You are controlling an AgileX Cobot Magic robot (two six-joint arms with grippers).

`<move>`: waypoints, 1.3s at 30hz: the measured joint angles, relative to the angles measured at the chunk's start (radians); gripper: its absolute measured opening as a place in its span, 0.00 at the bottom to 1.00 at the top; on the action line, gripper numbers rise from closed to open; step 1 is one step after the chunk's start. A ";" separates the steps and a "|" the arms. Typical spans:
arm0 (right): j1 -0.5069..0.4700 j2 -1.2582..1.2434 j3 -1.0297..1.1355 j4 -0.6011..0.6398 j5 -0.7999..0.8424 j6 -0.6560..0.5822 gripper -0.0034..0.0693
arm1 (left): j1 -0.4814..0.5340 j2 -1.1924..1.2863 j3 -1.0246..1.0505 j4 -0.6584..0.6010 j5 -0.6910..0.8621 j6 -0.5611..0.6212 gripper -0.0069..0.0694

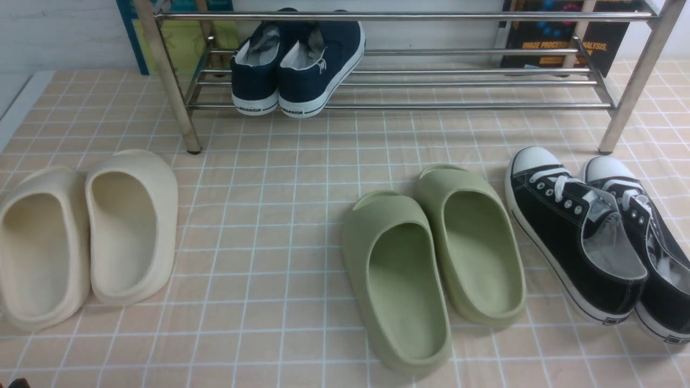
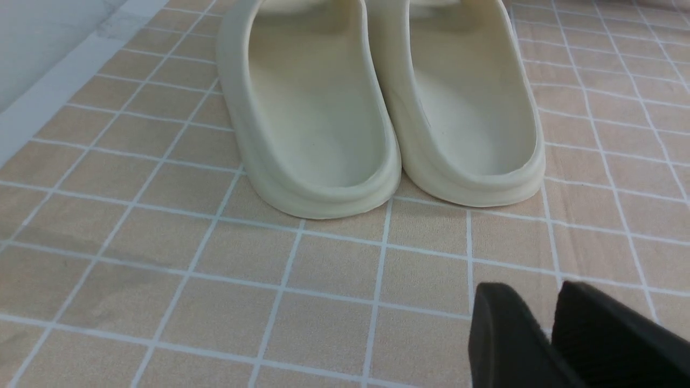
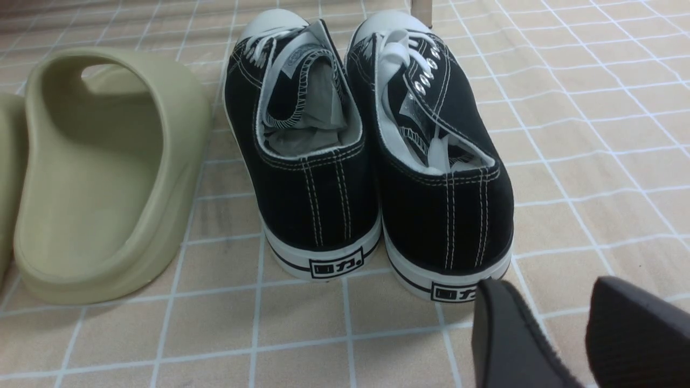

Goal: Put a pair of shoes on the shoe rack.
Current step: Use the right arm to grab the shoe closest to it

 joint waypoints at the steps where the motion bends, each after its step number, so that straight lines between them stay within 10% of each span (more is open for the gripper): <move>1: 0.000 0.000 0.000 0.000 0.000 0.000 0.38 | -0.004 0.000 -0.001 -0.010 0.000 0.000 0.33; 16: 0.000 0.000 0.000 -0.001 0.000 0.000 0.38 | -0.086 0.000 -0.001 -0.042 -0.001 0.250 0.34; 39: 0.000 0.000 0.000 -0.001 0.000 0.000 0.38 | -0.086 0.000 -0.001 -0.042 -0.002 0.269 0.36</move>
